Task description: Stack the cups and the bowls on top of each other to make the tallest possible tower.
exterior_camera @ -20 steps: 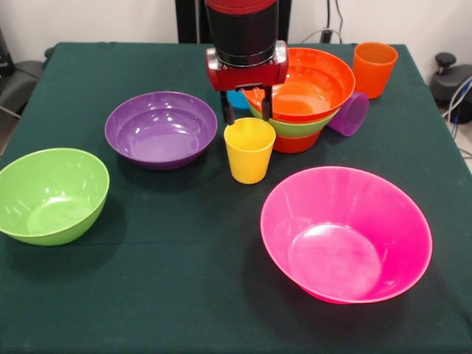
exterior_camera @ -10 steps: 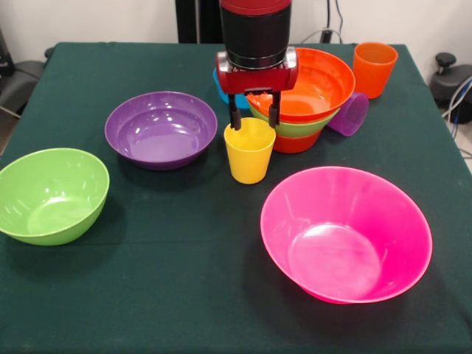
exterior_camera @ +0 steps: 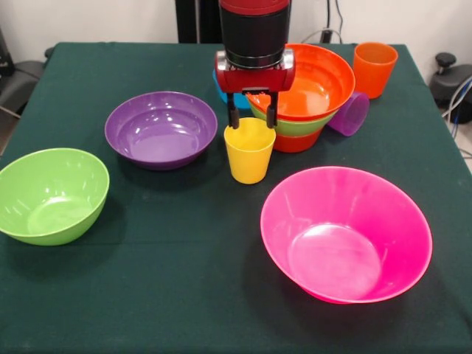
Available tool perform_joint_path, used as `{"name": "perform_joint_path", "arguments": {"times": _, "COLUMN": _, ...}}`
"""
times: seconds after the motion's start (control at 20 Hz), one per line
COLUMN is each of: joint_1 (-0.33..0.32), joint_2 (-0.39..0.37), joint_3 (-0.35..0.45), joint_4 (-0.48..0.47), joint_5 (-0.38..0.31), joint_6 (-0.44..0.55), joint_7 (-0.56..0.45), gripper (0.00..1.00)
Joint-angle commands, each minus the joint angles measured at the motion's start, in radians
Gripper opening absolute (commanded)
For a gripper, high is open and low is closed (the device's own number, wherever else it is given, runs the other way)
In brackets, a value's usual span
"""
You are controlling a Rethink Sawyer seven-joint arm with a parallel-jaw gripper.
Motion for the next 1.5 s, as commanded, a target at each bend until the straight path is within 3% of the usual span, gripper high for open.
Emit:
{"name": "perform_joint_path", "arguments": {"times": 0.05, "joint_1": 0.020, "joint_2": 0.031, "joint_3": 0.022, "joint_4": 0.130, "joint_5": -0.011, "joint_6": -0.103, "joint_7": 0.170, "gripper": 1.00}}
{"name": "perform_joint_path", "arguments": {"times": 0.6, "joint_1": 0.027, "joint_2": 0.029, "joint_3": 0.013, "joint_4": 0.190, "joint_5": -0.025, "joint_6": -0.169, "joint_7": 0.200, "gripper": 1.00}}
{"name": "perform_joint_path", "arguments": {"times": 0.95, "joint_1": 0.052, "joint_2": 0.095, "joint_3": 0.012, "joint_4": 0.059, "joint_5": 0.000, "joint_6": -0.084, "joint_7": 0.180, "gripper": 1.00}}
{"name": "perform_joint_path", "arguments": {"times": 1.5, "joint_1": 0.073, "joint_2": 0.119, "joint_3": 0.027, "joint_4": -0.126, "joint_5": 0.061, "joint_6": 0.109, "joint_7": 0.162, "gripper": 1.00}}
